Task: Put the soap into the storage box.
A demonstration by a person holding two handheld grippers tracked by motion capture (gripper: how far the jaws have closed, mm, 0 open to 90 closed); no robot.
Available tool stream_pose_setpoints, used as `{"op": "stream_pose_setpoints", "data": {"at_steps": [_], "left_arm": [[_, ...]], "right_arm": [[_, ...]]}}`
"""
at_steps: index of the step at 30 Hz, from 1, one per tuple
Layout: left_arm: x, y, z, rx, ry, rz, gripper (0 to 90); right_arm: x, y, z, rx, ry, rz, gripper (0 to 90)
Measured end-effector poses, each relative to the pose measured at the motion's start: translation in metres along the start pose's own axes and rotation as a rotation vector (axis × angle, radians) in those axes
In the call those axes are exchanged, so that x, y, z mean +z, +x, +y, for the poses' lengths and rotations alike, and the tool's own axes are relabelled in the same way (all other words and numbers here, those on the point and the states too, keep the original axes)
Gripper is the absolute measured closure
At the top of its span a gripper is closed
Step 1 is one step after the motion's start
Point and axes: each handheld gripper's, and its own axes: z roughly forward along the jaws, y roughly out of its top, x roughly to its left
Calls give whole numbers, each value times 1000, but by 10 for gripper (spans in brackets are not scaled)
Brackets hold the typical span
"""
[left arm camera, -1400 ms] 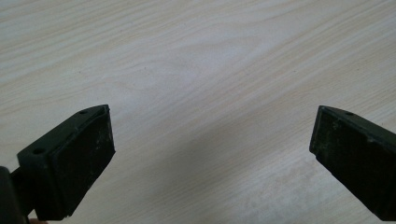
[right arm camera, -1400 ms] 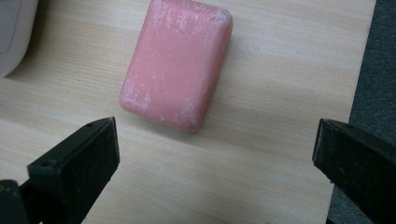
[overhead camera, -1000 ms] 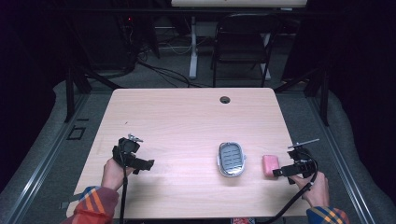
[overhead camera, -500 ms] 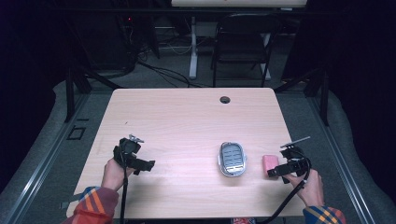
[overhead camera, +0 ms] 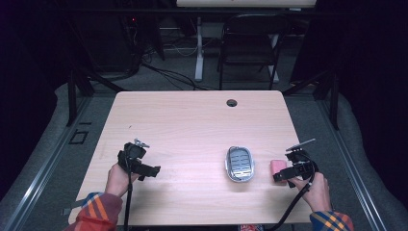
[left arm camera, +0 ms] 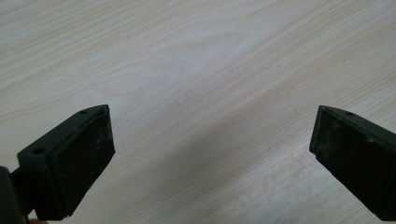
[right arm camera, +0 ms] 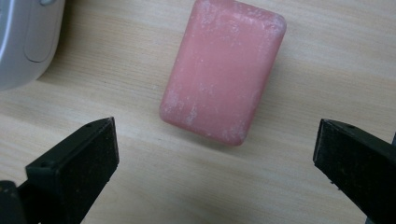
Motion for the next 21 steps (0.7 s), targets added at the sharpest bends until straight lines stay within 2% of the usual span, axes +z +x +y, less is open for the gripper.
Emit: {"op": "stream_pose_setpoints", "data": {"at_steps": [2,3,7,11,12,16,17,20,21], "left_arm": [[0,0,0,0,3,-1,0],[0,0,0,2,6,-2,0],[0,0,0,2,5,-3,0],[0,0,0,4,5,-6,0],[0,0,0,4,5,-7,0],[0,-1,0,5,4,-10,0],[0,-1,0,4,4,-10,0],[0,-1,0,4,4,-9,0],[0,-1,0,4,4,-10,0]], "right_arm": [[1,0,0,18,-16,2,0],[0,-1,2,9,0,-3,0],[4,0,9,23,20,0,0],[8,0,15,38,28,0,0],[10,0,16,55,16,8,0],[11,0,20,49,37,9,0],[11,0,22,60,45,12,0],[15,1,25,68,37,11,0],[15,1,27,63,53,3,0]]}}
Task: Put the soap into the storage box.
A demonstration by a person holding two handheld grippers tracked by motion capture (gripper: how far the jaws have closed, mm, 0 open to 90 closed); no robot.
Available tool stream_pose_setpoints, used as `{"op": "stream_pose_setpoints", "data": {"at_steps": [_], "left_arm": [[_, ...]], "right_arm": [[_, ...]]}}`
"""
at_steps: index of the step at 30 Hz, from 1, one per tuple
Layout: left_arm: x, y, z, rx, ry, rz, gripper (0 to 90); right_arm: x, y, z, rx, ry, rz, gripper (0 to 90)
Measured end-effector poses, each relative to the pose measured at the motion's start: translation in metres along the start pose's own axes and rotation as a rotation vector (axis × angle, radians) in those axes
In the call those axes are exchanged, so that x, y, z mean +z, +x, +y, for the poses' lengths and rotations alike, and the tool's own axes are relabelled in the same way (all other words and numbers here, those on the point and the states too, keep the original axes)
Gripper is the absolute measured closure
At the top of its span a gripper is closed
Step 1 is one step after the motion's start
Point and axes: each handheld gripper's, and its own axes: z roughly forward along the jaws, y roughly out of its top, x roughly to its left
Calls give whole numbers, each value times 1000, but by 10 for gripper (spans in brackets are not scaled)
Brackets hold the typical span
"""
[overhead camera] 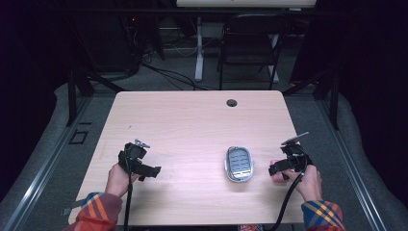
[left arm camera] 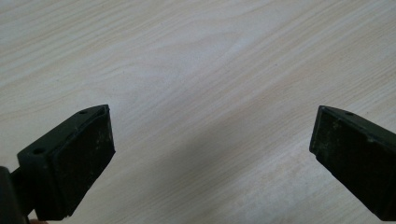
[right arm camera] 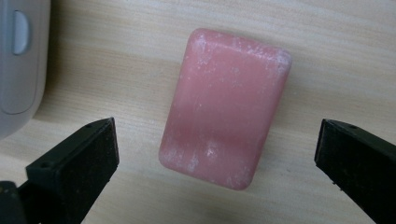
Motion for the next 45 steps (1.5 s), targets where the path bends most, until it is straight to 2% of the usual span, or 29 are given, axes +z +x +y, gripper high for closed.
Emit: {"op": "stream_pose_setpoints", "data": {"at_steps": [2,3,5,8,9,13,16,17,19,20,21,23,24,26,27,28,29,34,35,37,40,43,45], "left_arm": [[0,0,0,-1,0,0,0],[0,0,0,-1,0,-1,0],[0,0,0,0,0,-1,0],[0,0,0,-1,1,-3,0],[-1,1,-1,2,5,-4,0],[-1,1,-1,-4,1,-3,0],[-1,1,-2,-6,1,-1,0],[-1,2,-2,-4,2,0,0],[-2,2,-3,-8,0,1,0],[-2,2,-3,-8,3,2,0],[-2,2,-3,-5,5,1,0],[-2,2,-3,-10,0,1,0],[-2,2,-3,-10,-1,1,0],[-2,2,-3,-13,-1,-1,0],[-3,2,-3,-13,2,1,0],[-3,3,-3,-12,3,1,0],[-3,3,-3,-12,3,1,0],[-3,2,-4,-10,3,0,0],[-3,2,-4,-10,2,3,0],[-3,3,-4,-14,-2,4,0],[-3,3,-5,-15,-1,4,0],[-4,4,-5,-17,-1,6,0],[-4,3,-5,-19,-1,8,0]], "right_arm": [[1,0,1,5,3,6,0],[1,0,3,-6,24,1,0],[3,-1,4,9,5,12,10],[3,0,6,18,5,11,22],[3,0,7,19,4,10,52],[4,2,10,28,4,-9,132],[6,3,10,49,-10,-23,142],[6,2,13,44,12,-30,155],[7,2,14,49,8,-26,178],[7,2,14,44,21,-40,189],[9,3,15,63,5,-38,194],[9,2,16,57,37,-47,211],[12,2,16,71,16,-33,214],[12,2,18,59,49,-50,216],[14,3,18,84,23,-41,220],[15,2,19,77,33,-37,227],[14,3,20,68,52,-59,232],[16,4,21,93,31,-54,264],[15,4,22,76,60,-75,282],[16,5,23,92,46,-63,282],[15,5,24,68,84,-84,290],[18,6,24,90,60,-80,299],[17,6,24,80,79,-91,305]]}}
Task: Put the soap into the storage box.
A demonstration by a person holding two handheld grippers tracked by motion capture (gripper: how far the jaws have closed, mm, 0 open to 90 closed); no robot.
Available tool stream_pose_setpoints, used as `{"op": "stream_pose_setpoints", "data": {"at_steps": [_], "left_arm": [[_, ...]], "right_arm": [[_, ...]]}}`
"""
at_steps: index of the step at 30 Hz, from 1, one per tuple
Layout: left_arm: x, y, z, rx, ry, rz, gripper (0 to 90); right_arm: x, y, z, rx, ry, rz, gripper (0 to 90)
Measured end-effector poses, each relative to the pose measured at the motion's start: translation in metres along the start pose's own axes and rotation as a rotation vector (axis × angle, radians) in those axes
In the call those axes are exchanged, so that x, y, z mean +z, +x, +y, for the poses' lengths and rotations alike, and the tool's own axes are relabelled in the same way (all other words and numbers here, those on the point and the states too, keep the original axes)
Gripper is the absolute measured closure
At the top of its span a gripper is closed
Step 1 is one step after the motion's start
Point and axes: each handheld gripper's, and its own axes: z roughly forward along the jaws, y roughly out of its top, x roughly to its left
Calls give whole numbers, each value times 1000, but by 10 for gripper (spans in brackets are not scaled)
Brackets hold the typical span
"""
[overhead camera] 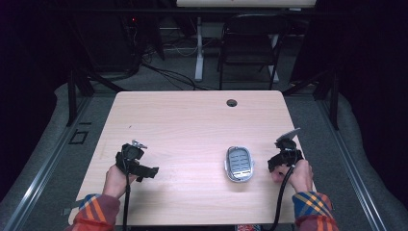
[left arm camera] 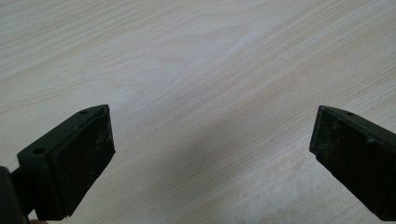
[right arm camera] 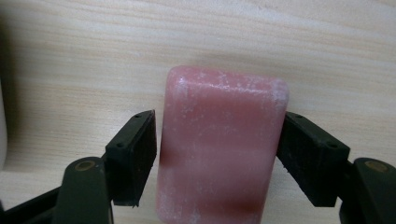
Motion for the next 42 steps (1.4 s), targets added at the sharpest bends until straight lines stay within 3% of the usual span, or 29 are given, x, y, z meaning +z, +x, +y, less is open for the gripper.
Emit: {"op": "stream_pose_setpoints", "data": {"at_steps": [16,25,28,34,42], "left_arm": [[0,-1,0,6,6,2,0],[0,-1,0,5,5,1,0],[0,-1,0,5,2,0,0],[0,0,0,8,6,0,0],[0,-1,0,9,6,1,0]], "right_arm": [[4,3,1,-2,17,-28,353],[3,3,1,-16,16,-21,369],[3,1,0,0,-10,-3,371],[-4,-3,1,2,-11,10,371],[-13,-6,0,-29,8,23,372]]}}
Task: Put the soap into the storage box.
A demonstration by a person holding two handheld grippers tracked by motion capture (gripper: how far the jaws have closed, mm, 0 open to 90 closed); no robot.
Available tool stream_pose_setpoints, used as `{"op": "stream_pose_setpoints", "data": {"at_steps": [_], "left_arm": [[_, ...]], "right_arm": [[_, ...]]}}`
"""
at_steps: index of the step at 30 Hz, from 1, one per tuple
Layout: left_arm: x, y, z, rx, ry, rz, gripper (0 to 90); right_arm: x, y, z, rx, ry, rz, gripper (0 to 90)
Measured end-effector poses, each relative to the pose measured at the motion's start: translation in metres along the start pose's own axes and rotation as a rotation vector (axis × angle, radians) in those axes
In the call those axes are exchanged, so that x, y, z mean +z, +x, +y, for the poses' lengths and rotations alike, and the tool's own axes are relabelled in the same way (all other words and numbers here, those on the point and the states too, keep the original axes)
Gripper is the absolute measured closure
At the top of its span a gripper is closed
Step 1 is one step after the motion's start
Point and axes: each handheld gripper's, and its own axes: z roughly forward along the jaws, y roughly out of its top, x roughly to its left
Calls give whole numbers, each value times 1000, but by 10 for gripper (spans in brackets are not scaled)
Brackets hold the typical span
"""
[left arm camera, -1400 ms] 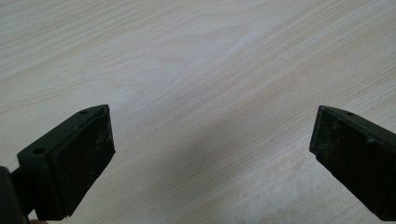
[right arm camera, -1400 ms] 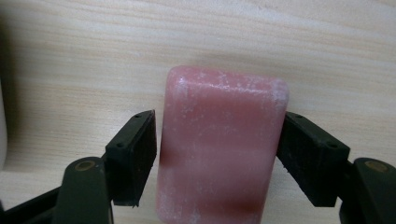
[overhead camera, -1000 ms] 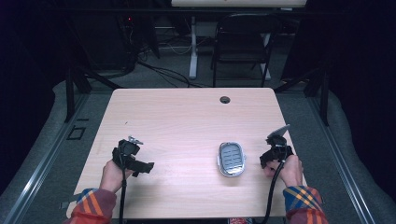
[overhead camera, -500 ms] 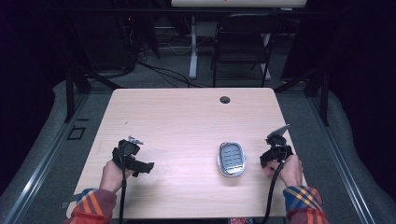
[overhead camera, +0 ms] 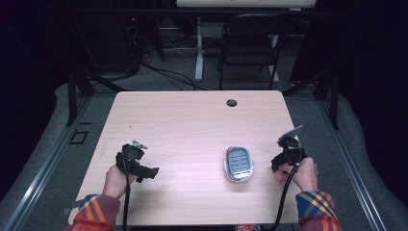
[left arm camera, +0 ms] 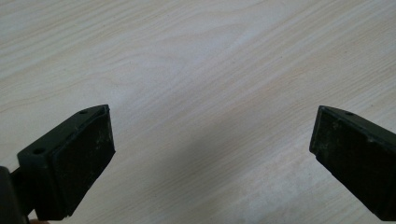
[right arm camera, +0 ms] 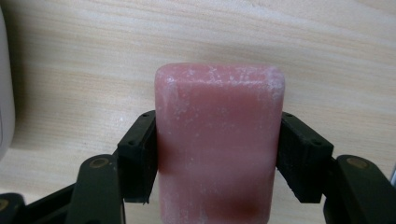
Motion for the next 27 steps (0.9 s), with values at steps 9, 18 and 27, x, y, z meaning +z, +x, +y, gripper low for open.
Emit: {"op": "stream_pose_setpoints", "data": {"at_steps": [9,18,27], "left_arm": [[0,0,0,1,0,0,0],[0,0,0,4,0,-3,0],[0,0,0,7,4,-5,0]], "right_arm": [[-17,2,2,-42,-6,17,372],[-35,11,4,-74,-38,15,372],[-39,20,5,-84,-55,15,372]]}}
